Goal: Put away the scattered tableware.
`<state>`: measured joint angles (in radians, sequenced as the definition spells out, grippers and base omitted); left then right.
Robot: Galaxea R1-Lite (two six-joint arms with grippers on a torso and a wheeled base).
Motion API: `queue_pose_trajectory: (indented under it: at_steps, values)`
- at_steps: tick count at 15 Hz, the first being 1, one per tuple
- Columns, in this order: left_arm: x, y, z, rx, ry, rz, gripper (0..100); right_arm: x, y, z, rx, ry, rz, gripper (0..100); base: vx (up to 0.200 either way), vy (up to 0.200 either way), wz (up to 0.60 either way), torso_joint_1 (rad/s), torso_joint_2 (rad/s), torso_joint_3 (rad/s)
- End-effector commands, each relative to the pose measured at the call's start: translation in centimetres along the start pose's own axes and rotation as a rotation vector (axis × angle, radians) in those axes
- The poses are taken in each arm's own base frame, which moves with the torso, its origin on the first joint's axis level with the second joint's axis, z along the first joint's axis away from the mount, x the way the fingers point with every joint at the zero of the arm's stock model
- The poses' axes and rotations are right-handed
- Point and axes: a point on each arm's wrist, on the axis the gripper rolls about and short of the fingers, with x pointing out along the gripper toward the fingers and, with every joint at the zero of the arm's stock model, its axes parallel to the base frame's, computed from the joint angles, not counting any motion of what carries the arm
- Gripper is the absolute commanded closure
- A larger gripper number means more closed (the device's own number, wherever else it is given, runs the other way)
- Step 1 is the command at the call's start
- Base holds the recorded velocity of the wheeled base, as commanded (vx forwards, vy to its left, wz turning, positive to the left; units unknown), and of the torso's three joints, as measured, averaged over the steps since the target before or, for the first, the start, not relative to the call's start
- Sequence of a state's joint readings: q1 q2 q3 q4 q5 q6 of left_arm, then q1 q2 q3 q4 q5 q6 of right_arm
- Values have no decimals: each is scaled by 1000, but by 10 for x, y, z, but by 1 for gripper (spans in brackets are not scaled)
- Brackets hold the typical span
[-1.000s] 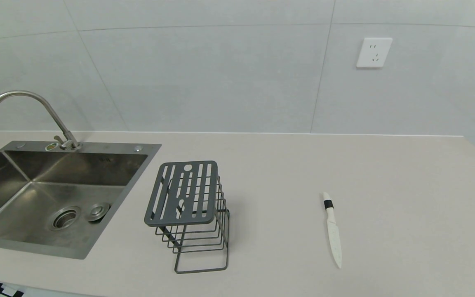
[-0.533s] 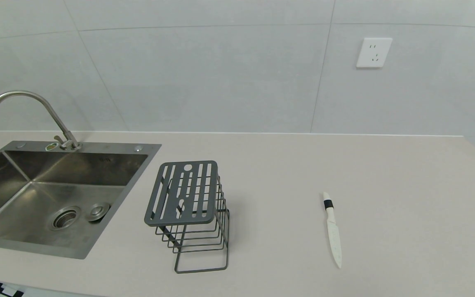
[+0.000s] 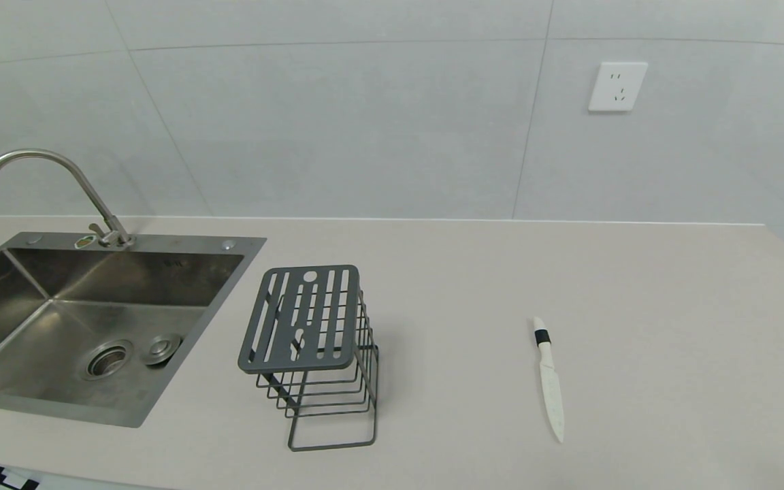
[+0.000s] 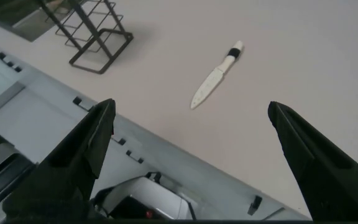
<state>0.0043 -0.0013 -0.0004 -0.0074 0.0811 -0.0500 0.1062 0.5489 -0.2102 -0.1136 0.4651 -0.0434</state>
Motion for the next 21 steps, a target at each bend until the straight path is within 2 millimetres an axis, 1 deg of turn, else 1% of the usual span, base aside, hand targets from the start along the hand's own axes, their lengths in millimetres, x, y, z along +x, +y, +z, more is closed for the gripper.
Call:
queue_pose_trajectory:
  at_steps: [1, 3, 5, 7, 8, 11, 14, 16, 18, 21]
  values:
    - [0, 0, 0, 0, 1, 1, 0, 31, -13, 16, 31, 137, 47, 0, 0, 0, 0, 0, 0, 0]
    - [0, 0, 0, -2, 1, 1, 0, 56, -24, 21, 46, 219, 63, 0, 0, 0, 0, 0, 0, 0]
    - [0, 0, 0, -2, 1, 1, 0, 82, -35, 17, -26, 258, 76, 0, 0, 0, 0, 0, 0, 0]
    - [0, 0, 0, -4, 1, 1, 0, 94, -40, 8, -70, 280, 85, 0, 0, 0, 0, 0, 0, 0]
    - [0, 0, 0, -2, 1, 1, 0, 97, -39, 4, -95, 285, 100, 0, 0, 0, 0, 0, 0, 0]
    - [0, 0, 0, -4, 1, 1, 0, 108, -29, 3, -135, 312, 128, 0, 0, 0, 0, 0, 0, 0]
    - [0, 0, 0, -4, 1, 1, 0, 123, -15, -3, -172, 381, 193, 0, 0, 0, 0, 0, 0, 0]
    - [0, 0, 0, -4, 1, 1, 0, 134, -6, 0, -189, 398, 183, 0, 0, 0, 0, 0, 0, 0]
    - [0, 0, 0, -4, 1, 1, 0, 151, 0, 5, -150, 415, 160, 0, 0, 0, 0, 0, 0, 0]
    - [0, 0, 0, -2, 1, 1, 0, 167, 3, 7, -101, 444, 107, 0, 0, 0, 0, 0, 0, 0]
